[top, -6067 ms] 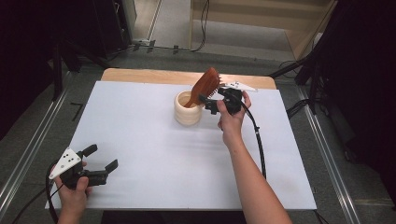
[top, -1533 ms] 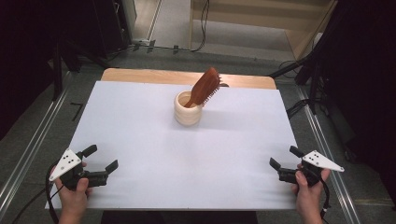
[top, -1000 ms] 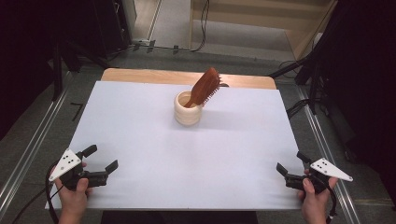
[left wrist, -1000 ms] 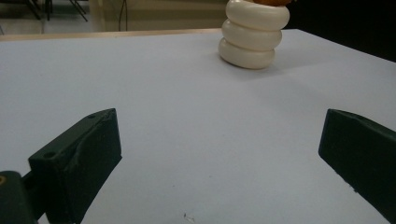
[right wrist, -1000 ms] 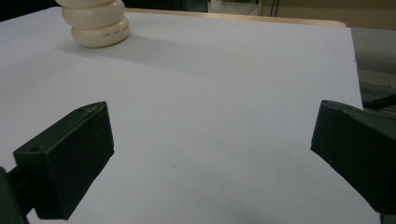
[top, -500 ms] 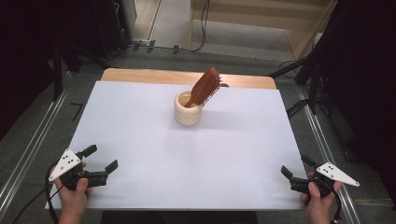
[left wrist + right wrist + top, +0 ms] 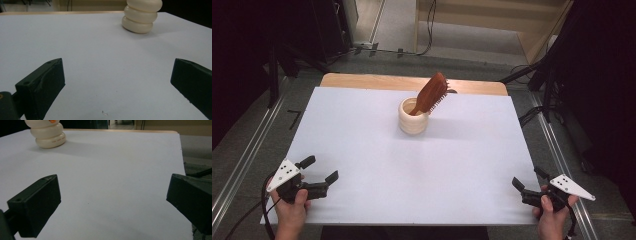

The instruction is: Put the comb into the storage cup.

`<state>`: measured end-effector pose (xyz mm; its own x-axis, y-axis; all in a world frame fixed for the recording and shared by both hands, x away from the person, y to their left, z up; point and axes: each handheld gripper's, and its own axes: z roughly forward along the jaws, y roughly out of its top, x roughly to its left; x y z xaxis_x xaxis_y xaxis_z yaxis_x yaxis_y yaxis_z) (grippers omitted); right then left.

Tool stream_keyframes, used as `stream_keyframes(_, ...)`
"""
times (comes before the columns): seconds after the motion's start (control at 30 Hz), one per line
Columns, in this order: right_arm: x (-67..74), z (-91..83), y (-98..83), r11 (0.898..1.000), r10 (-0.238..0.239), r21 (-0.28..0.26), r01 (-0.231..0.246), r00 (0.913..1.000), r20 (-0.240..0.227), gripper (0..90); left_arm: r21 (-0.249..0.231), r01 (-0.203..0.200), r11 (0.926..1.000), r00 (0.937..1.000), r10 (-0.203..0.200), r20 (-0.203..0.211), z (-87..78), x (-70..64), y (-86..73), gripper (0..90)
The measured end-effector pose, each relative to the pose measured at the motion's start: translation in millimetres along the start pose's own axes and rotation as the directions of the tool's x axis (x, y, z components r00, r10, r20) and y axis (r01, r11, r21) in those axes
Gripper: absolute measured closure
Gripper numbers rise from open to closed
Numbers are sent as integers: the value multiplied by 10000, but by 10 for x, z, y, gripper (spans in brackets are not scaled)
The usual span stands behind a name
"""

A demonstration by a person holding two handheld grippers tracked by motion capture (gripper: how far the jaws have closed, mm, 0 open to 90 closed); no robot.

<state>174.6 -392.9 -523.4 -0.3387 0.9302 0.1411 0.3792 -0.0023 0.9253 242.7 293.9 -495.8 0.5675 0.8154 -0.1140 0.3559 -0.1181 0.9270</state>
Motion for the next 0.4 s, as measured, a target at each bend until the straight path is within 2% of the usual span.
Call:
stream_keyframes(0.17,-4,7,1,9999,76,65,-77,9999,113,0,-17,576,9983,9983,-576,49,-5,64,7,0)
stream_keyframes(0.23,14,19,2,9999,-51,152,48,9998,185,0,-207,841,9962,9962,-836,236,-23,92,5,0)
stream_keyframes(0.3,36,43,7,9990,-275,367,265,9993,264,0,-316,916,9953,9954,-907,304,-40,110,3,0)
stream_keyframes(0.4,45,69,14,9976,-363,603,348,9990,248,0,-424,932,9947,9951,-917,359,-52,109,0,0)
